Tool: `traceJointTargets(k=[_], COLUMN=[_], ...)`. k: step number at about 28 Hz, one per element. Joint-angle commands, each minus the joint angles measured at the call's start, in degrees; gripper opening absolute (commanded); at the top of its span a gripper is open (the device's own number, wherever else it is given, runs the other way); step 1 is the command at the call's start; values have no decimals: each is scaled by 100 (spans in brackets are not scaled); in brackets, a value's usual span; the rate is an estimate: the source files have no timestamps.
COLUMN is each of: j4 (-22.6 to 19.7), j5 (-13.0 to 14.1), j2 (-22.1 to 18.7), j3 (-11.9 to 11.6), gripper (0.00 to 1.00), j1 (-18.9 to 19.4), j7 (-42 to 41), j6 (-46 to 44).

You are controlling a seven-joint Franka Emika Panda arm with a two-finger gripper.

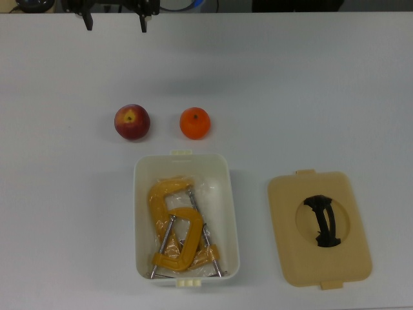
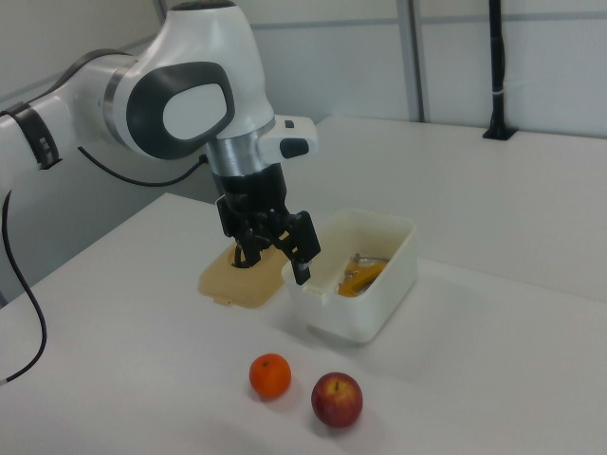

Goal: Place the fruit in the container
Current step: 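Move the gripper over the red apple and lower onto it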

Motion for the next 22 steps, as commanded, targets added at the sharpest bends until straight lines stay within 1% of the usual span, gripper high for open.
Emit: traceJointTargets(k=[1,5,10,15,16,19,20,21,22], j4=[-83,-101,-145,-320,-512,-838,-952,-1119,-1181], j5=[157,158,149,105,88,26,-26,-149,-202], j2=[-40,-14,171,496,566,601,628,689,733], j3=[-104,-104,-78,-16,-16,-16,-16,-16,-16], gripper=[100,100,100,100,100,100,100,100,100], j1=[-62,-63,-81,-19,-2,121,139,139,139], j7=[-144,-161,-240,-355,-364,-372,-372,-372,-372], j6=[127,127,136,258,407,750,864,1039,1111])
